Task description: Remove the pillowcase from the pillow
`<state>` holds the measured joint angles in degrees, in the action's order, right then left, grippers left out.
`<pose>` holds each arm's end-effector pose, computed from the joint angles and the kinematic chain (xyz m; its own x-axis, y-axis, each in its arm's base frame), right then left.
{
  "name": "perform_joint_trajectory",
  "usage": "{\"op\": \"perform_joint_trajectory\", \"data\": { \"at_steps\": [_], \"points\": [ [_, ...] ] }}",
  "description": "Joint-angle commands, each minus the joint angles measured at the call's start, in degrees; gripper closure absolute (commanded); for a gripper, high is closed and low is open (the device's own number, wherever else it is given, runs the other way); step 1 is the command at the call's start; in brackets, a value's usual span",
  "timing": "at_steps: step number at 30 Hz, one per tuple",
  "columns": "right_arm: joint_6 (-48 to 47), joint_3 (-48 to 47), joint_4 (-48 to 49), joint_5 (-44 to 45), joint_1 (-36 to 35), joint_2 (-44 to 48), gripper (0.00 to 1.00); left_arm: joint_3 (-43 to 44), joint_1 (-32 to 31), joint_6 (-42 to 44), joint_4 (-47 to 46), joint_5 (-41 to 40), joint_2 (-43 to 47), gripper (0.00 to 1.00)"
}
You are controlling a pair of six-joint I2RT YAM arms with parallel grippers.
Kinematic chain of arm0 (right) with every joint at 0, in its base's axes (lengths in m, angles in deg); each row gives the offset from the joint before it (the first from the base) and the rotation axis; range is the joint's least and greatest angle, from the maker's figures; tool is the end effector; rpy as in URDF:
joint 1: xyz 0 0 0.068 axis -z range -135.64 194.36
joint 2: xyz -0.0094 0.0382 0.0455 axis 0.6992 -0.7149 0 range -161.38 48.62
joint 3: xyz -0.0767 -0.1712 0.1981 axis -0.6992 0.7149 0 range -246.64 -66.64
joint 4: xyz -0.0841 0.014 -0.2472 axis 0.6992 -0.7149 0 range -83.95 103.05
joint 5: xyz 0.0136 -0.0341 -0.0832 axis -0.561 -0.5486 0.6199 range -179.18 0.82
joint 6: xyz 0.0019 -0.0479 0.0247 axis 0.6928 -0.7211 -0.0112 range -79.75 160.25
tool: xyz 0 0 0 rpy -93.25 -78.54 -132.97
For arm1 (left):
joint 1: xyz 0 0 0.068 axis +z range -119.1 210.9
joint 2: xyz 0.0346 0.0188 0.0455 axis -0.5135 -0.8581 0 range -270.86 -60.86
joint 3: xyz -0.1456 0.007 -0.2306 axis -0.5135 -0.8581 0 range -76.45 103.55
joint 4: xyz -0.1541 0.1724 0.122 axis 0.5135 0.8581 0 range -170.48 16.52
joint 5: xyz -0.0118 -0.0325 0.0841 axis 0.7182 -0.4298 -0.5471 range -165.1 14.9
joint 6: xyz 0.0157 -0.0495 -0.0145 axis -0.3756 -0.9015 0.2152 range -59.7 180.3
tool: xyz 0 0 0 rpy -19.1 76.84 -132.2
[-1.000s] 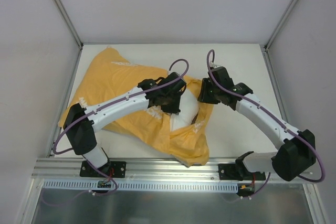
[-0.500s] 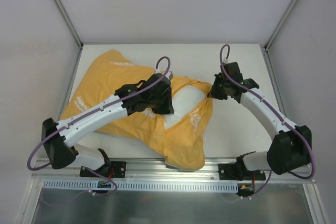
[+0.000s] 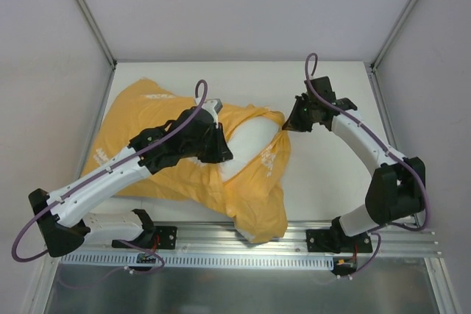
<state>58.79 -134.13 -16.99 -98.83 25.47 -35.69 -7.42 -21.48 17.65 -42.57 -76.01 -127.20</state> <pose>0.3011 0.1094 0.2831 -0.7905 0.0609 -0.6094 -0.1860 0.9242 0.3336 0.1503 -0.1941 0.3636 -0.7902 -0.0845 -0.6070 0.3382 0.7659 -0.5469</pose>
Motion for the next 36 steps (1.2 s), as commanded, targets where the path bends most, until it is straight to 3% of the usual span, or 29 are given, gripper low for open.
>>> {"op": "perform_joint_trajectory", "data": {
  "at_steps": [1,7,11,16,21,27,36],
  "points": [
    [-3.16,-3.79,3.14,10.27,4.66,-5.06,0.99,1.28,0.0,-1.38,3.66,4.51,8.42,1.0],
    [-0.53,2.07,7.97,3.51,4.48,-10.08,0.99,1.98,0.0,-1.03,3.66,2.93,9.48,1.0],
    [0.79,6.92,10.0,3.76,3.6,-7.1,0.99,1.8,0.17,-0.85,3.66,3.19,7.03,1.0],
    [2.81,14.31,11.76,6.4,3.43,2.39,0.99,5.23,0.17,2.31,3.75,2.75,-3.59,1.0],
    [2.12,17.56,10.01,7.45,5.96,7.05,0.99,14.71,0.17,5.03,5.59,5.83,-13.54,1.0],
    [1.05,20.98,9.21,5.26,13.7,12.41,0.99,13.15,0.44,2.58,12.44,-1.37,-7.77,1.0],
    [1.32,20.9,9.3,-1.05,17.93,15.05,0.99,-7.92,0.79,-8.31,23.43,-5.51,9.91,1.0]
  ]
}}
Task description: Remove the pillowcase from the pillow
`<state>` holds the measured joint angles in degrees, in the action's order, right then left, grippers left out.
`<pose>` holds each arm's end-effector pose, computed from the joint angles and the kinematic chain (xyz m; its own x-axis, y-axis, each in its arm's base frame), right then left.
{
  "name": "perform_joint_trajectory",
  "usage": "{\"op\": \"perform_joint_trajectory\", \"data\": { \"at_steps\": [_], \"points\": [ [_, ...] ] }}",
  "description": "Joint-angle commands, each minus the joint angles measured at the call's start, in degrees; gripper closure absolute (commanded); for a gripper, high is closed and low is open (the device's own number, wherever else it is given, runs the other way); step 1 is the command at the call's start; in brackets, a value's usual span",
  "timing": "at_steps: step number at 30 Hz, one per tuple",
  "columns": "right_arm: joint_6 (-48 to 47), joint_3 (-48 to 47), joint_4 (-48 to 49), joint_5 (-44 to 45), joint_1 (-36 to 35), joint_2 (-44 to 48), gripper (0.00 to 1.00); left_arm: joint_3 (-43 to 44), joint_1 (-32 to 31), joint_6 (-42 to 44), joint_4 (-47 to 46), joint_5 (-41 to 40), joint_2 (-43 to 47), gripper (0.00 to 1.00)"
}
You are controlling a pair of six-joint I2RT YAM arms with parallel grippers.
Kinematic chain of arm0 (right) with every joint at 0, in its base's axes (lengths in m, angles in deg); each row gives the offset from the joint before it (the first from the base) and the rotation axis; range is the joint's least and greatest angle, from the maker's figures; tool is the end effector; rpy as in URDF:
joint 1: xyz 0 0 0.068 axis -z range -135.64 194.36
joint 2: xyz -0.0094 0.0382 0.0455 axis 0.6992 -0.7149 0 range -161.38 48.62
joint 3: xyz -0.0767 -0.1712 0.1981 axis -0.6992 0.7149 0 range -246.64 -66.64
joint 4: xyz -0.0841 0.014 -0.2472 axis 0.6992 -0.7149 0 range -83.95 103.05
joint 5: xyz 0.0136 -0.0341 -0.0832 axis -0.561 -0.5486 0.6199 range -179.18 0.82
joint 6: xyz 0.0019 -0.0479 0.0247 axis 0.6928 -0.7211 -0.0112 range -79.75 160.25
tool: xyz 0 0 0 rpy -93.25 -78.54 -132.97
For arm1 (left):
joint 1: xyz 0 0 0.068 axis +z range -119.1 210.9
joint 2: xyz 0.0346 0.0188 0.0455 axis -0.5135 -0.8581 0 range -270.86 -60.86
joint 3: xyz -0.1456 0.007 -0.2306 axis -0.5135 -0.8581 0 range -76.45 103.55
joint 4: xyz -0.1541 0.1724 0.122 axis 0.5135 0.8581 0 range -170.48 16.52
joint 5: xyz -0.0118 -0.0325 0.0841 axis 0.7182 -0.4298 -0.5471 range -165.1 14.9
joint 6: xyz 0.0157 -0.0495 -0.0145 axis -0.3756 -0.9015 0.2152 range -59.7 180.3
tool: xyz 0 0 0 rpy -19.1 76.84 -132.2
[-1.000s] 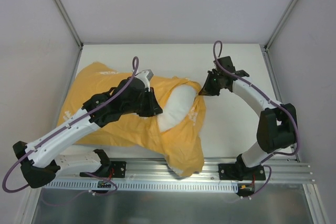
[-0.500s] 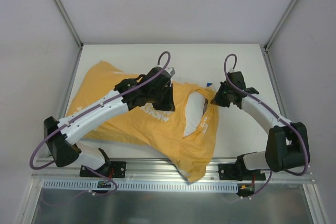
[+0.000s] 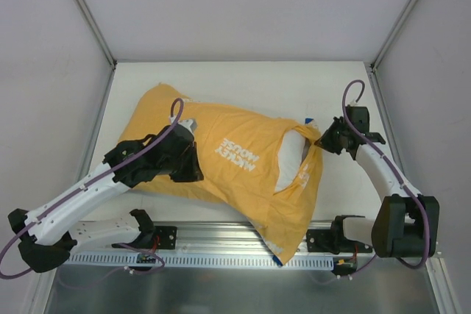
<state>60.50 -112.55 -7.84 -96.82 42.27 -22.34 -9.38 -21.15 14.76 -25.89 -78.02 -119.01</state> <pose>0.2569 0.0142 0.2351 -0.7182 0.3172 -0.6194 0.1279 0.9351 0.3305 0.1183 -0.1487 0.3567 -0.8546 -0.0634 -0.5153 0.2223 0.8524 -0.4734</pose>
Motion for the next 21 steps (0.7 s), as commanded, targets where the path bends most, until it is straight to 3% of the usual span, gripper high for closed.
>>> {"op": "perform_joint_trajectory", "data": {
  "at_steps": [1,3,5,7,11,17,21],
  "points": [
    [-0.21,-0.76,0.06,-3.52,1.29,1.96,0.99,-7.11,1.16,-6.39,6.93,-3.59,1.81,0.99],
    [-0.04,-0.76,-0.03,-3.96,1.3,3.36,0.99,-8.62,1.51,-6.58,6.41,-4.9,0.15,0.97],
    [-0.47,-0.5,-0.9,-3.7,1.3,4.42,0.99,-8.54,2.74,-6.4,6.32,-6.83,-4.92,0.86],
    [-0.65,0.55,-1.61,-3.7,1.3,5.91,0.99,-6.78,5.02,-5.27,6.15,-9.56,-8.98,0.82],
    [0.58,5.55,-1.26,-5.37,-0.89,9.78,0.99,-2.74,13.97,1.93,2.2,-11.14,-18.3,0.82],
    [6.72,12.24,-0.22,-1.07,-15.56,16.28,0.99,11.66,22.25,11.25,-0.18,-12.55,-26.56,0.81],
    [11.65,15.85,0.41,1.39,-23.21,19.62,0.99,25.02,22.35,13.37,3.24,-13.96,-28.6,0.79]
  ]
}}
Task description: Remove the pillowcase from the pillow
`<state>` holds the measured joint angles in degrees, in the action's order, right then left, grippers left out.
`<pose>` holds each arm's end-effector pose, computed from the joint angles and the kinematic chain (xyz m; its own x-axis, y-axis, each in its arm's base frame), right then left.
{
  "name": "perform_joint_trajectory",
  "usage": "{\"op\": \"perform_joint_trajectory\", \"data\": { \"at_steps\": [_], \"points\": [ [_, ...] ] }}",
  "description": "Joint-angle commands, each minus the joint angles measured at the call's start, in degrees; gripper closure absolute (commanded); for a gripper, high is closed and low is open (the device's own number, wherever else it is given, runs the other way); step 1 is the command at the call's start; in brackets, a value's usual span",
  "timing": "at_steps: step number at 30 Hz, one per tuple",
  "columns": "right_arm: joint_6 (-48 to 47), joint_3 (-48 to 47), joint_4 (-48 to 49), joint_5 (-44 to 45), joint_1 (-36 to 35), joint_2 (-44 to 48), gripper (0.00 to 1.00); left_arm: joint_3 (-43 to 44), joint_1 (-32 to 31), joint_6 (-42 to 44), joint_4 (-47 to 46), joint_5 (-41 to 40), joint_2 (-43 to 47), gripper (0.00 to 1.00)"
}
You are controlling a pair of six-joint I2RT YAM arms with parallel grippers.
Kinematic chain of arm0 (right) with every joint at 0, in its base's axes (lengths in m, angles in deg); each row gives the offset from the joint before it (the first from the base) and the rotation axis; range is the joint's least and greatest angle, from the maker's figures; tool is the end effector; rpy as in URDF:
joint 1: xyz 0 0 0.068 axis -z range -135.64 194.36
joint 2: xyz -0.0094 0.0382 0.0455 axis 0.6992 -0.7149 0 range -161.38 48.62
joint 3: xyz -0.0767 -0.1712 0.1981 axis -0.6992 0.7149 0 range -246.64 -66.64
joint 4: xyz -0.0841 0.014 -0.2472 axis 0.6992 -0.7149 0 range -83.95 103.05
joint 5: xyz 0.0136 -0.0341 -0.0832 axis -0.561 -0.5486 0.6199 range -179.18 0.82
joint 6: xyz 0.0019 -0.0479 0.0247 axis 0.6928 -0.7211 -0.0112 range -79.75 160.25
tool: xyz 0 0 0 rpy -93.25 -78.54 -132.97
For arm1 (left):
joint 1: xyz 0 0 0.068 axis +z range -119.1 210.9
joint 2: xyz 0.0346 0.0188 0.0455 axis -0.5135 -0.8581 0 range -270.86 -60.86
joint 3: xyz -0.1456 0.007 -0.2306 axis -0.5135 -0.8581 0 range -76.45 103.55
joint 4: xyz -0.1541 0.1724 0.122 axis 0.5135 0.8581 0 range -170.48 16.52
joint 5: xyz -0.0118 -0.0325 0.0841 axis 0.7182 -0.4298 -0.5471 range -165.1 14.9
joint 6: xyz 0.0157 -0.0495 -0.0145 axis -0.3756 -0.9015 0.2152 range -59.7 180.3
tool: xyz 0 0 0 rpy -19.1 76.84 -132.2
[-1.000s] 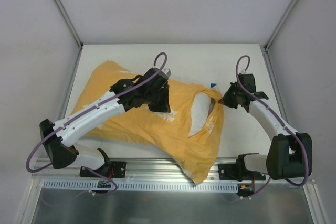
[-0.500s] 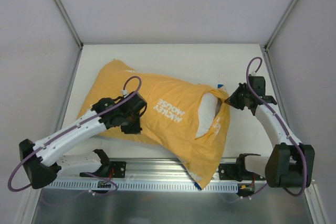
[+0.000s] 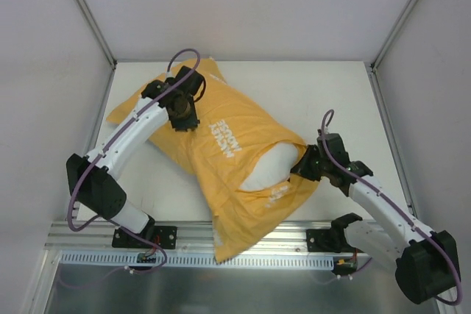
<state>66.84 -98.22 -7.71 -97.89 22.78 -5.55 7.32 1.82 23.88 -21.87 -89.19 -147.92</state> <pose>0.1785 0.0765 0.2138 -0.7794 0.1676 -0.6037 -0.1310 0.8987 0.4186 0.2713 -0.1410 0.3273 -0.8408 -0.1914 -0.5064 -0.1590 0.9815 -0.1070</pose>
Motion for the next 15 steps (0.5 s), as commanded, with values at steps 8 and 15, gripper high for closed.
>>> {"op": "perform_joint_trajectory", "data": {
  "at_steps": [8,15],
  "points": [
    [1.72,-2.08,-3.77,6.18,-1.01,6.45,0.99,25.37,-25.0,0.31,14.91,-11.57,-6.78,0.72],
    [0.13,-5.08,-3.59,1.59,5.41,2.76,0.99,48.67,-41.31,-0.67,21.38,-8.96,-24.88,0.5]
  ]
}}
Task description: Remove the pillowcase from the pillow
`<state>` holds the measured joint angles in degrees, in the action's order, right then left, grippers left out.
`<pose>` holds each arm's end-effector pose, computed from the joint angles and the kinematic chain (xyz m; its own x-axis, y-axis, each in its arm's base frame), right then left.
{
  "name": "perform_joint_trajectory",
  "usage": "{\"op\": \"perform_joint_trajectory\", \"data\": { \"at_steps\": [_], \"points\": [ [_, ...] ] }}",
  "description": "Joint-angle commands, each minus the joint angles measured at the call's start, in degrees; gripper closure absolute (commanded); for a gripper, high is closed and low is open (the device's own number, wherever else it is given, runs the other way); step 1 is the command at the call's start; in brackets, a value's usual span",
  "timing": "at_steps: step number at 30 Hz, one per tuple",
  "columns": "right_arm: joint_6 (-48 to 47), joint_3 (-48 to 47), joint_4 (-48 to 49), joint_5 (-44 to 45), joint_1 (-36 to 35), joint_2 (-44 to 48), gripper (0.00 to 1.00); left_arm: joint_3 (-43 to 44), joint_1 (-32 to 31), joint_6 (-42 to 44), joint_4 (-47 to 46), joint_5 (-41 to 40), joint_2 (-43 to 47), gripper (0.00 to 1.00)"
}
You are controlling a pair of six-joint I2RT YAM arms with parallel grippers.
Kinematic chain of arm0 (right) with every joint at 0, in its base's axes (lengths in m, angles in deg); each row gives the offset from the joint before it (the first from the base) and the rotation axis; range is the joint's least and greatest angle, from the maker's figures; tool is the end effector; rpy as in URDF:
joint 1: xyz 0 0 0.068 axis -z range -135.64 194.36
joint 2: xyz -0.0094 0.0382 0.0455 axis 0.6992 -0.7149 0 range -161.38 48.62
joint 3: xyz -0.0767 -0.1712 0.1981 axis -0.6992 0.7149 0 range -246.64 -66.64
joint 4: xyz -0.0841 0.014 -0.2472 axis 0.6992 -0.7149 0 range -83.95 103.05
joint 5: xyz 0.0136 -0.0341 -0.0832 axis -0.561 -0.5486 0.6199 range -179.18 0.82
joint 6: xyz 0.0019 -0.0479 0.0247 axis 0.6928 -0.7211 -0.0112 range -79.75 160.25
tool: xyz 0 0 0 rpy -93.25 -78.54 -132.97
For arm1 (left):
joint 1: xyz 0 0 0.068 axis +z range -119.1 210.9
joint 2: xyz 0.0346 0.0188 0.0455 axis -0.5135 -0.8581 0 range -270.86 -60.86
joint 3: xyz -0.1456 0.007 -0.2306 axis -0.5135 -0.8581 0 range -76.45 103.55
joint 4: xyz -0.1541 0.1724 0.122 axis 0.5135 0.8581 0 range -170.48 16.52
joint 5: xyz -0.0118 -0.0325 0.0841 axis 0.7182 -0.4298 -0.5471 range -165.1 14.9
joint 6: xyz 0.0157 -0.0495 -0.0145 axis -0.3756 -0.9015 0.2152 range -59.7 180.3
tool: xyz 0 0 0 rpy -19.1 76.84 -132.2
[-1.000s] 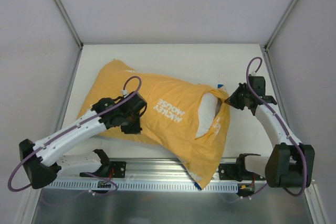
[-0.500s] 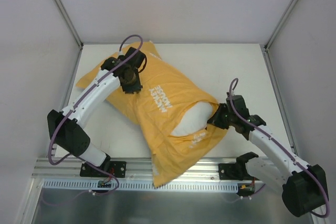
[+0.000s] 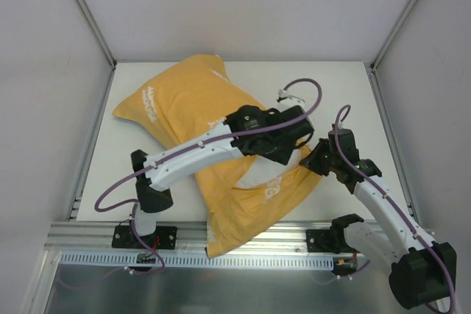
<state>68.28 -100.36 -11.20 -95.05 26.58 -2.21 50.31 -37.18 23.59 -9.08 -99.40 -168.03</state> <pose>0.1771 0.0607 0.2311 -0.7325 0.2561 -0.6307 -0.0370 0.9102 0.4126 0.1534 -0.3419 0.4208 -0.6840 0.2400 -0.6889 0.4263 0.8978 -0.1104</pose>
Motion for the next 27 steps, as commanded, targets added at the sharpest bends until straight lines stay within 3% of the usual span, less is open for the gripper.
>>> {"op": "perform_joint_trajectory", "data": {
  "at_steps": [1,7,17,23,27],
  "points": [
    [-1.23,-3.11,-0.01,-1.6,1.7,-0.67,0.99,6.82,-2.94,-0.12,8.24,2.14,-5.93,0.46],
    [0.62,-1.27,1.31,-3.36,1.7,0.2,0.99,8.5,-4.08,1.11,2.44,8.21,-10.24,0.27],
    [1.67,0.49,1.66,-3.98,1.78,2.13,0.99,2.53,-2.24,-5.38,1.03,-1.27,-15.6,0.3],
    [2.64,2.6,1.4,-4.24,1.78,3.63,0.99,1.65,-1.62,-7.67,0.5,-3.39,-19.99,0.12],
    [3.26,4.01,1.14,-4.15,1.78,5.73,0.99,-2.82,-0.84,-11.27,0.59,-6.11,-20.44,0.13]
  ]
}}
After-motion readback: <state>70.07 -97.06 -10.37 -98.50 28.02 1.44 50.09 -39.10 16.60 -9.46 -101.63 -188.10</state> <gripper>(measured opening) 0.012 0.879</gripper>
